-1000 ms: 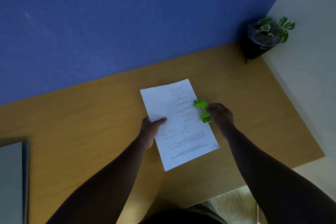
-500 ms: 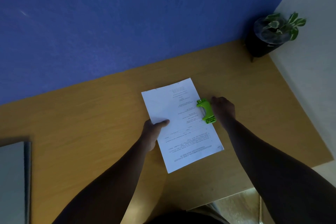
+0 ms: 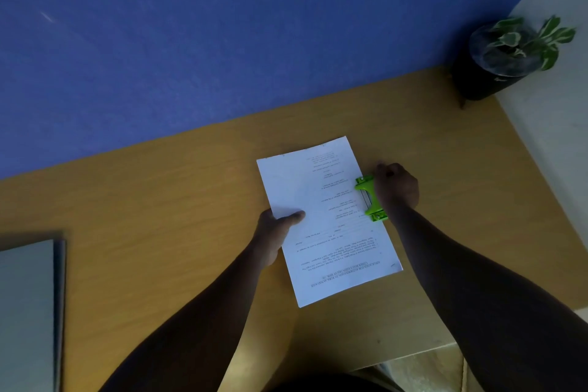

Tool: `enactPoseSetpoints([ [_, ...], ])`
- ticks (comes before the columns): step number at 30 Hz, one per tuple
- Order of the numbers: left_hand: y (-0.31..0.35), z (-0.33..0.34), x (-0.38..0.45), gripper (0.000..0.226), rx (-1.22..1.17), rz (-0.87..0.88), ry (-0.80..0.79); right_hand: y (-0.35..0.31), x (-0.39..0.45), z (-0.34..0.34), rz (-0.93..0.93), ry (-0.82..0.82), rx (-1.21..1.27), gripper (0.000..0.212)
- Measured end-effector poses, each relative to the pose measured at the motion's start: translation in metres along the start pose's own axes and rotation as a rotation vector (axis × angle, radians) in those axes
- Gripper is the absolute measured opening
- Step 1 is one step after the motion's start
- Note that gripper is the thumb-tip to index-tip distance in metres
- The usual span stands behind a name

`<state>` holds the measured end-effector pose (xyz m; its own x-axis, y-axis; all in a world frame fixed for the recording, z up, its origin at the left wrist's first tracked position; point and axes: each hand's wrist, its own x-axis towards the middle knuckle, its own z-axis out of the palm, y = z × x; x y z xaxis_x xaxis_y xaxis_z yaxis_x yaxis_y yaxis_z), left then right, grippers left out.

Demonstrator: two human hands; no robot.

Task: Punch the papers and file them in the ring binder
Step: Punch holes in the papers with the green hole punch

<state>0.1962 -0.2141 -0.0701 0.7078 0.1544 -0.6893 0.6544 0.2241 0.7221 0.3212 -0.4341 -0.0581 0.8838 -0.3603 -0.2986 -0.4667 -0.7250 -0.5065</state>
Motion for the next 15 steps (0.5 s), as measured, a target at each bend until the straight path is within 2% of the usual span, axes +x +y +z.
enactPoseSetpoints([
  [10, 0.0, -0.003, 0.005, 0.035, -0.005, -0.014, -0.024, 0.003, 0.005, 0.01, -0.043, 0.085, -0.071, 0.037],
  [15, 0.002, -0.005, 0.006, 0.039, 0.017, -0.009, -0.07, 0.005, 0.007, 0.016, -0.149, 0.196, -0.168, 0.04],
])
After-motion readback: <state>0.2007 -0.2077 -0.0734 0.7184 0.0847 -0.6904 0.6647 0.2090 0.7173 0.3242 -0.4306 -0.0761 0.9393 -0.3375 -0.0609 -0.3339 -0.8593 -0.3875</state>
